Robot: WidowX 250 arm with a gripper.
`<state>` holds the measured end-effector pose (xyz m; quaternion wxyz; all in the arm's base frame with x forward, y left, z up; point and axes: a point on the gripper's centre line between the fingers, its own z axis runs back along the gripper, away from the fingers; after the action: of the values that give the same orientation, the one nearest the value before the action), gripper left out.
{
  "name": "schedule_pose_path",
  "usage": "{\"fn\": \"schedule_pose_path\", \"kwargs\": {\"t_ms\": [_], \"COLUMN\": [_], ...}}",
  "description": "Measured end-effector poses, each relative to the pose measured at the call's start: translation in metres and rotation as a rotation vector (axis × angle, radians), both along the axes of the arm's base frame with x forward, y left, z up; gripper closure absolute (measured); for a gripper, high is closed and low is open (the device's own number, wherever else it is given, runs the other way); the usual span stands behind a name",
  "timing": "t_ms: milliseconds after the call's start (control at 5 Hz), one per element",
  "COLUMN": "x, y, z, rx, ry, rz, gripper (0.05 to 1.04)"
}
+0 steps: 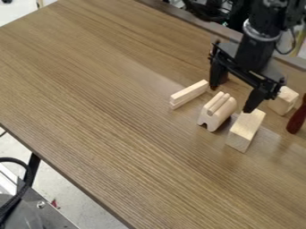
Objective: Move the joint
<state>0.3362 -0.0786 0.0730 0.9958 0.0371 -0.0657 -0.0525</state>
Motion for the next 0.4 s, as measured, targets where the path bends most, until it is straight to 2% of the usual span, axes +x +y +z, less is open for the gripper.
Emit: {"fn": "schedule_pose_path", "kwargs": {"t_ms": [400], "x": [0.0016], "y": [0.0049], "z": [-0.0078], "rx": [0.006], "ry": [0.015], "rz": [-0.005], "gripper": [0.083]}}
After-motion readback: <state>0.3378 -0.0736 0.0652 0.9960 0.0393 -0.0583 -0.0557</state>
